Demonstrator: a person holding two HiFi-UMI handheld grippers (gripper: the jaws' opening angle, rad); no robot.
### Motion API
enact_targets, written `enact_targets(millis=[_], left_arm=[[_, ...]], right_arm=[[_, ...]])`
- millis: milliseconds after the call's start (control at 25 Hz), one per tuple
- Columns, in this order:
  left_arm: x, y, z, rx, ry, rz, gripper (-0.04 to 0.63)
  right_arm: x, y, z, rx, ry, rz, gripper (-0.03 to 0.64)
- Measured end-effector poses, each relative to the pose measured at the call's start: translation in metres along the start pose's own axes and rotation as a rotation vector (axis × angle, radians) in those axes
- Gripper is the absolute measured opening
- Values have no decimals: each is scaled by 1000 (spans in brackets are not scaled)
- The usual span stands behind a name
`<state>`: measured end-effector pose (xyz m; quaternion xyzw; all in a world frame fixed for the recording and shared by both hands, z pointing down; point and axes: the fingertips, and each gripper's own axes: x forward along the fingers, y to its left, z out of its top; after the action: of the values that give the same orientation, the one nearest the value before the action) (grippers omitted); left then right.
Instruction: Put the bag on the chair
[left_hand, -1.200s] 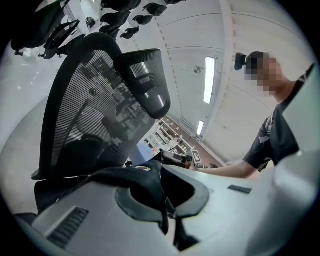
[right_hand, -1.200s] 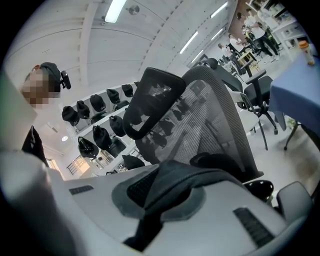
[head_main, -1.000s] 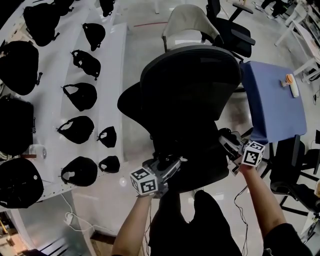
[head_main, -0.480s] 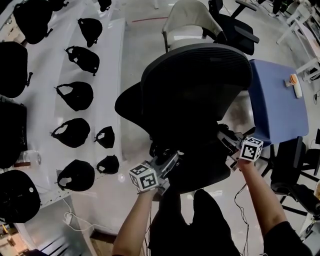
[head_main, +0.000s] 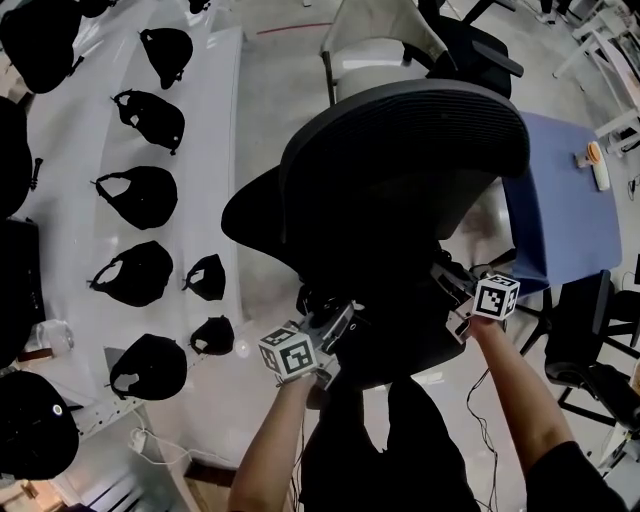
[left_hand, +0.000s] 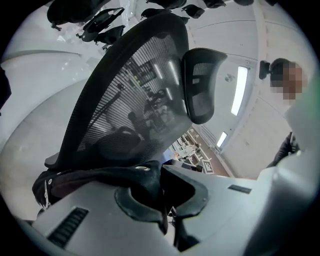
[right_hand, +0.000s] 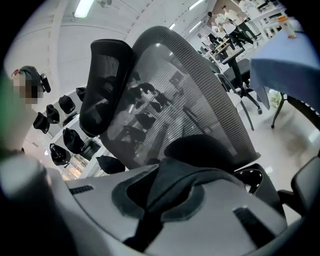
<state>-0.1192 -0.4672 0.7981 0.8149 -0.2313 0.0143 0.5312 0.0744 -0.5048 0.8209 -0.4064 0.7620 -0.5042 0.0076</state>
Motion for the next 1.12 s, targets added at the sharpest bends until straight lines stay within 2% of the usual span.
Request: enact_targets(millis=[120,280,480,840,1120], left_arm=[[1,19,1,-16,4,16,21],[1,38,13,19,-31,20,21],[13,50,21,71,-38,29,21],[27,81,34,35,-66,71,21],[36,92,31,86,-28,75,23]], right_arm=[[9,-10,-6,2,14,-12,17],[26,-15,3,31,-30,10,17],[39,-33,11,1,-26,-22,17],[63,-61,8,-82,17,-83,18],[73,-78,6,-116,26,-120,20]])
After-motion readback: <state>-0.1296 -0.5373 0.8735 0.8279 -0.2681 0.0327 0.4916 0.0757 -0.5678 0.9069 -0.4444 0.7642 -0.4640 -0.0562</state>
